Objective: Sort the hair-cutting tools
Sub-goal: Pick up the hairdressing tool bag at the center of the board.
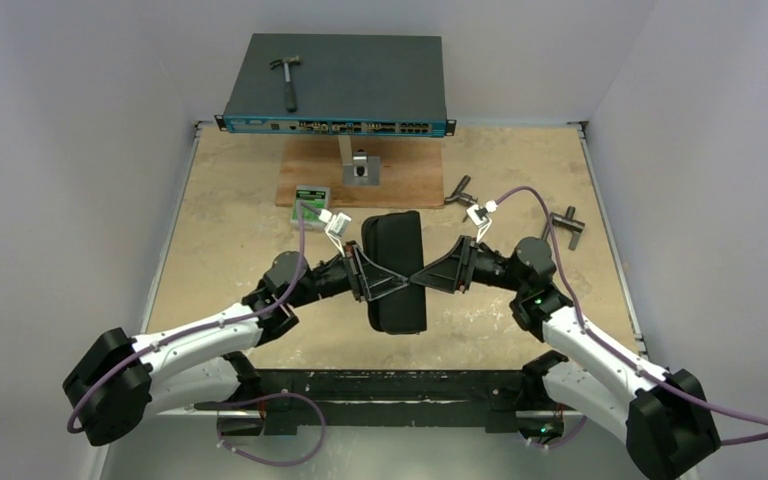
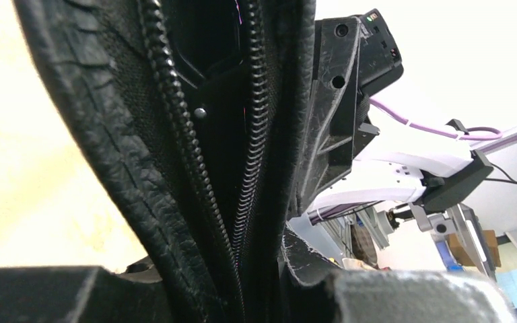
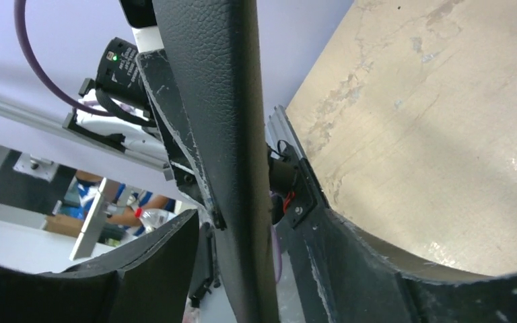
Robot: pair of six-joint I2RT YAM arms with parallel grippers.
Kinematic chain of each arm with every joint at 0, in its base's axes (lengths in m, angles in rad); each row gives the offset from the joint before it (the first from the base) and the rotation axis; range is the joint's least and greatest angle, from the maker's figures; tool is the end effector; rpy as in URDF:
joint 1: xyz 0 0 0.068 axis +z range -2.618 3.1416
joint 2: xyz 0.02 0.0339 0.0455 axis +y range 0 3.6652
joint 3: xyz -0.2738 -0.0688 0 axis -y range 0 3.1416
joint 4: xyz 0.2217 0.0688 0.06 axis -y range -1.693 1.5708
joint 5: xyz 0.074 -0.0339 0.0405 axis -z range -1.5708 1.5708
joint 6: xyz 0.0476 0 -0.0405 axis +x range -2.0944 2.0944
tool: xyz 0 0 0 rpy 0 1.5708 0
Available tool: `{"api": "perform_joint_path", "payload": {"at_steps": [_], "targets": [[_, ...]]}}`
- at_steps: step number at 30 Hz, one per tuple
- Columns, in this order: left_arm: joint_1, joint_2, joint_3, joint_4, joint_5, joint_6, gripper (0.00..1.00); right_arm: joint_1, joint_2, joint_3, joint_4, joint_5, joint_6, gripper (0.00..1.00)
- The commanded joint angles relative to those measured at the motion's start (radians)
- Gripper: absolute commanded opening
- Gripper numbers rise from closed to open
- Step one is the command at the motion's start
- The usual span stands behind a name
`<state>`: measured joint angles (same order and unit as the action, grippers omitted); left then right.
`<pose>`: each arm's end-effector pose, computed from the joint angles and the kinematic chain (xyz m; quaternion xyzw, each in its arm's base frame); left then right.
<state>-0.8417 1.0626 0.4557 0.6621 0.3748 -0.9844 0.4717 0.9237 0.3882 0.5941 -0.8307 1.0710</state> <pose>0.1344 -0.1766 0.2821 0.0868 0.6832 -0.6430 0.3349 0.1463 0.1141 0.2766 -0.0952 0.6864 0.6625 0.2843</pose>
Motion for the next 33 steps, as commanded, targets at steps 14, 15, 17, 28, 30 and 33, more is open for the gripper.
{"api": "perform_joint_path", "payload": {"at_steps": [14,15,17,28,30,33], "targets": [[0.043,-0.034,-0.066,0.428,0.206,-0.214,0.00,0.002,0.072,0.058,0.504,-0.113,0.165,0.84],[0.042,-0.016,-0.064,0.454,0.222,-0.226,0.00,0.004,0.082,0.072,0.507,-0.117,0.164,0.84],[0.043,0.020,-0.055,0.511,0.254,-0.251,0.00,0.004,0.104,0.094,0.475,-0.117,0.140,0.83],[0.039,0.177,0.030,0.655,0.380,-0.352,0.01,0.054,0.222,0.158,0.493,-0.120,0.127,0.55],[0.035,0.178,0.045,0.618,0.388,-0.338,0.08,0.071,0.226,0.172,0.464,-0.110,0.111,0.45],[0.022,0.146,0.059,0.504,0.386,-0.278,0.33,0.084,0.220,0.192,0.390,-0.094,0.074,0.28]]}}
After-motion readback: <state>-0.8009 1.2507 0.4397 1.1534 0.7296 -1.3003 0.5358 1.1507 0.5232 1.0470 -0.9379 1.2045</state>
